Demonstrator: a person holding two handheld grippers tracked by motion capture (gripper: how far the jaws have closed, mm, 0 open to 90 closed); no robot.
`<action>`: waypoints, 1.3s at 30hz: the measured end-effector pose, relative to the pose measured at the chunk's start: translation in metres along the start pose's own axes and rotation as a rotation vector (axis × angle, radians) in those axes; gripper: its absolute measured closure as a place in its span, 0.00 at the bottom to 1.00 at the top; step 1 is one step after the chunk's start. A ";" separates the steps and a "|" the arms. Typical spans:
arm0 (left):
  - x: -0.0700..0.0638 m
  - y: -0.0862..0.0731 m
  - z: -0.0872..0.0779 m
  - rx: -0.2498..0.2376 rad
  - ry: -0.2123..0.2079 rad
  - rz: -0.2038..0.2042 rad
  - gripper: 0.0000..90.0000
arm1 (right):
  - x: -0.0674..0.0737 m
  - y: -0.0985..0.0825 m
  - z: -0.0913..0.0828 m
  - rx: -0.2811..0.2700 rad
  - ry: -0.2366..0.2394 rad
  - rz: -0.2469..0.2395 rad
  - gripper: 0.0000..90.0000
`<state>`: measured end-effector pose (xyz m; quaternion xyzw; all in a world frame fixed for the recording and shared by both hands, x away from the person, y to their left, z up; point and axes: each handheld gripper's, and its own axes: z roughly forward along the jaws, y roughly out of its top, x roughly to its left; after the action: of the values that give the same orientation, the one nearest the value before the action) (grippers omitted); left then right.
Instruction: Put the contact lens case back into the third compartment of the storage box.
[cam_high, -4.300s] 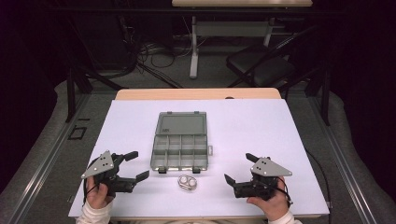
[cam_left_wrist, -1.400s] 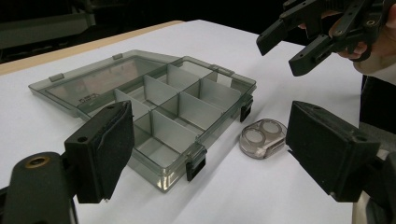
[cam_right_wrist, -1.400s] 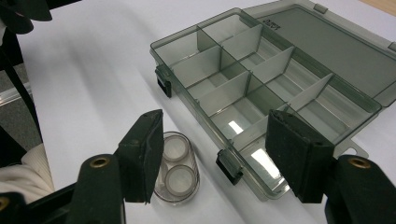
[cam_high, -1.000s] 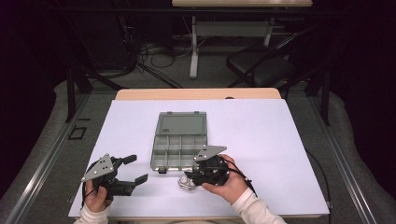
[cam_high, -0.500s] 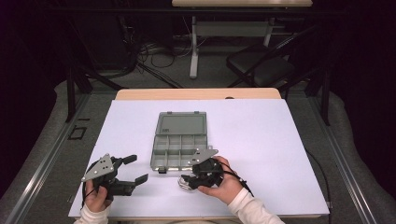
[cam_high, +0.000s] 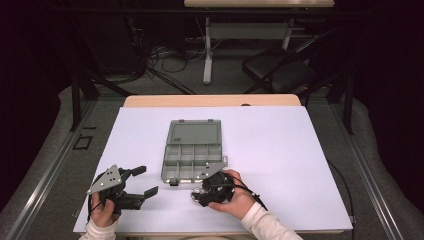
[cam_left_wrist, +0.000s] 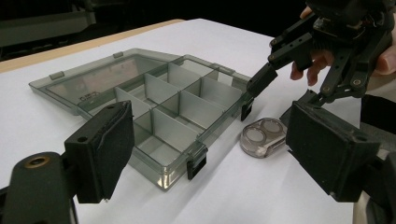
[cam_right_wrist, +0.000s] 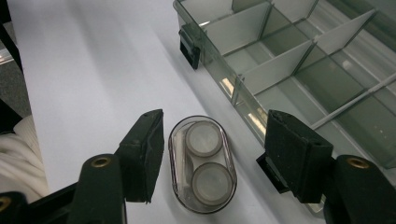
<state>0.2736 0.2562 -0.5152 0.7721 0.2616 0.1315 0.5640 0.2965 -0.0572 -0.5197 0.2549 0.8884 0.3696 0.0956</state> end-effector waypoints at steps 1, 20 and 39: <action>0.000 0.000 0.000 0.000 0.000 0.000 0.18 | 0.000 0.000 0.001 0.006 0.000 -0.002 0.42; 0.000 0.000 0.001 0.007 0.006 0.004 0.18 | 0.003 -0.007 0.016 0.054 0.039 -0.030 0.47; 0.000 0.000 0.001 0.010 0.006 0.001 0.18 | -0.001 -0.011 0.028 0.089 0.055 -0.050 0.50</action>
<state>0.2740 0.2555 -0.5159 0.7748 0.2638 0.1328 0.5590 0.3035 -0.0476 -0.5476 0.2262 0.9124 0.3339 0.0691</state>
